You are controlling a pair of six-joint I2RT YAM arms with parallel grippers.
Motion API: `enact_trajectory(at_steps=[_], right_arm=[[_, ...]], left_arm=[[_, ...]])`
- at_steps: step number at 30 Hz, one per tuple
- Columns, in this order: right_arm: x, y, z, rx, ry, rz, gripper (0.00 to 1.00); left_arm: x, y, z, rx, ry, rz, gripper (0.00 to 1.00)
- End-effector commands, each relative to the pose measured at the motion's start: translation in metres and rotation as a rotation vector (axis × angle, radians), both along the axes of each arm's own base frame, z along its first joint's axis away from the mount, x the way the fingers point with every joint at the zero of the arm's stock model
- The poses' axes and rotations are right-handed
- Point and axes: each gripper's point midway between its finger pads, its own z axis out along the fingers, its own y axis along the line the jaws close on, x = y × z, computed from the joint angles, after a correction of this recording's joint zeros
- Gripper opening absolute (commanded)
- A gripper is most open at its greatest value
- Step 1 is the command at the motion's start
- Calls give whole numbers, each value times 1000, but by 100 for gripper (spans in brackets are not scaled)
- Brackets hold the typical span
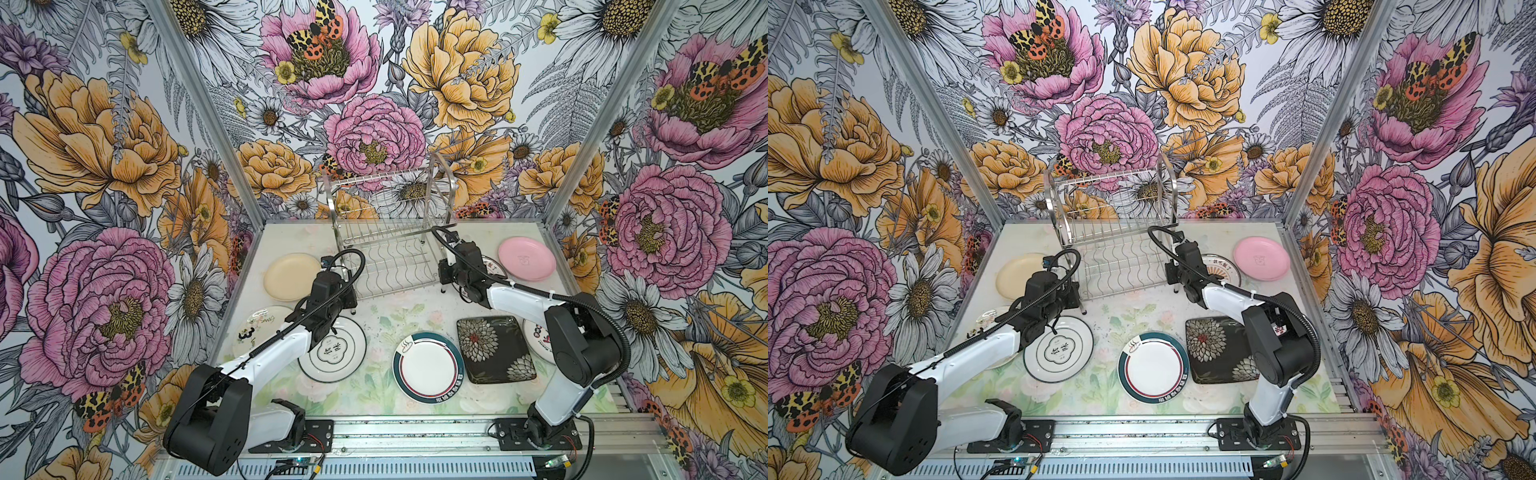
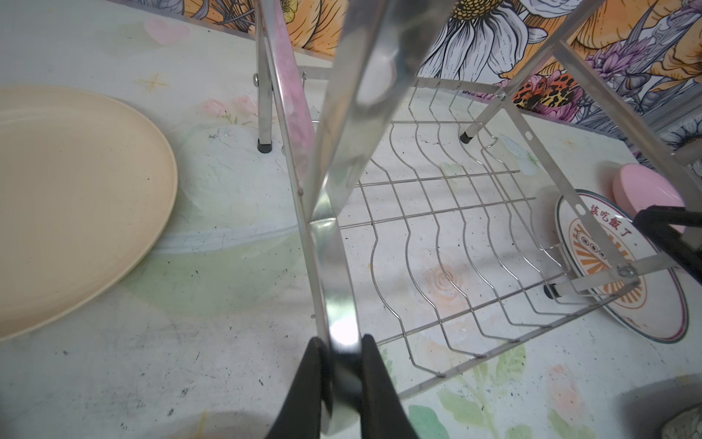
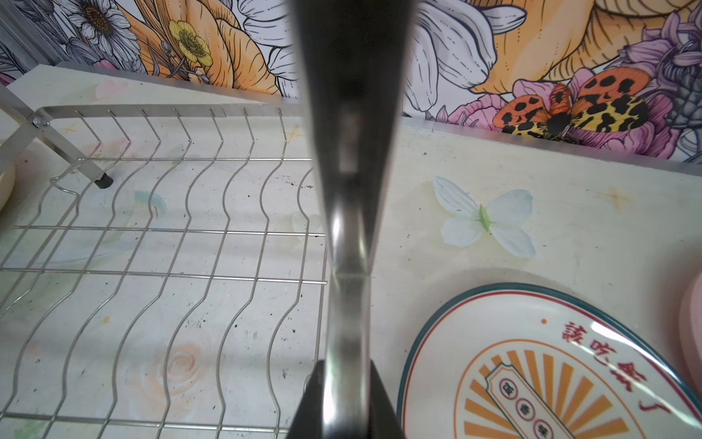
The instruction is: Load the plates into the dish rack
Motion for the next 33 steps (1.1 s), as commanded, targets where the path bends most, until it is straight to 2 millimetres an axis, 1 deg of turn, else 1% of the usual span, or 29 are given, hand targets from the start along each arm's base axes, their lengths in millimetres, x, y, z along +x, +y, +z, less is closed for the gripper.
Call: enact_trajectory(at_steps=[1, 3, 4, 7, 11, 13, 14, 15, 18, 20, 22, 24, 25, 29, 31, 33], right_arm=[[-12, 6, -3, 33, 49, 2, 5], [-12, 7, 2, 38, 43, 6, 8], [-12, 7, 5, 40, 39, 7, 11], [-12, 8, 11, 46, 33, 14, 19], [-15, 9, 18, 62, 36, 21, 27], [-19, 10, 22, 75, 43, 23, 33], [-21, 9, 22, 79, 48, 23, 38], [-23, 9, 26, 88, 45, 23, 45], [-34, 4, 31, 103, 52, 14, 60], [-45, -1, 33, 113, 70, 8, 66], [-60, -5, 35, 124, 108, 3, 70], [-78, -8, 37, 144, 149, 8, 71], [-90, -11, 39, 154, 170, 10, 72], [-139, -21, 30, 183, 306, 23, 75], [-167, -24, 25, 230, 380, 23, 75], [-191, -22, 20, 292, 447, 29, 75]], left_arm=[[-11, -22, -11, 7, 54, -106, 1], [-11, -20, -10, 11, 53, -98, 10], [-11, -19, -9, 14, 54, -92, 16], [-11, -15, -6, 24, 46, -75, 28], [-11, -11, 3, 36, 26, -62, 43], [-11, -9, 9, 48, 18, -57, 51], [-12, -8, 10, 51, 16, -55, 54], [-13, -8, 13, 52, 11, -55, 57], [-17, -4, 20, 55, 1, -43, 63], [-22, -3, 25, 52, -4, -40, 64], [-28, -2, 30, 46, 1, -35, 70], [-35, -1, 33, 40, 17, -33, 72], [-39, -2, 33, 36, 27, -34, 77], [-56, -7, 34, 13, 79, -49, 78], [-64, -14, 34, -14, 104, -69, 79], [-70, -24, 35, -42, 125, -93, 79]])
